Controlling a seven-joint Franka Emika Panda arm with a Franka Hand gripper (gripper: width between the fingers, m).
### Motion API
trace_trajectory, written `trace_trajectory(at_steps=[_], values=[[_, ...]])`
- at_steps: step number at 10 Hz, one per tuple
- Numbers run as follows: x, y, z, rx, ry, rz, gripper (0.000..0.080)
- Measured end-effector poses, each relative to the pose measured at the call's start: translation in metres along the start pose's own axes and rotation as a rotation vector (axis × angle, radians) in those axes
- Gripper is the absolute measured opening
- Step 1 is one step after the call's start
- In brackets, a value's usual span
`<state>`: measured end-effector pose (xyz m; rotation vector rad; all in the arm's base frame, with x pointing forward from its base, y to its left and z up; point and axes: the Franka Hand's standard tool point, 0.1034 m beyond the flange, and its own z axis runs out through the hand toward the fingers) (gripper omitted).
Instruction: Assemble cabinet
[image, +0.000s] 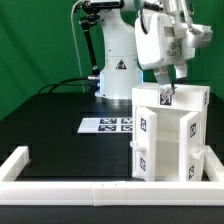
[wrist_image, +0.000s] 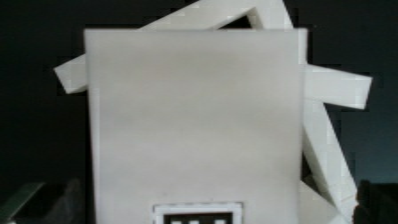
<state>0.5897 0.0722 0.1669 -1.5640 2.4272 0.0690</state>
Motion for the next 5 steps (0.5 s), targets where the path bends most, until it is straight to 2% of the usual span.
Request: trace_trajectory(at_steps=[1,5], values=[[-0.0035,-0.0013,-0.0054,0.007,-0.011,-0.006,0.0778],[-0.0033,0.0002,-0.0022,0.003,-0.009,-0.03,0.0797]])
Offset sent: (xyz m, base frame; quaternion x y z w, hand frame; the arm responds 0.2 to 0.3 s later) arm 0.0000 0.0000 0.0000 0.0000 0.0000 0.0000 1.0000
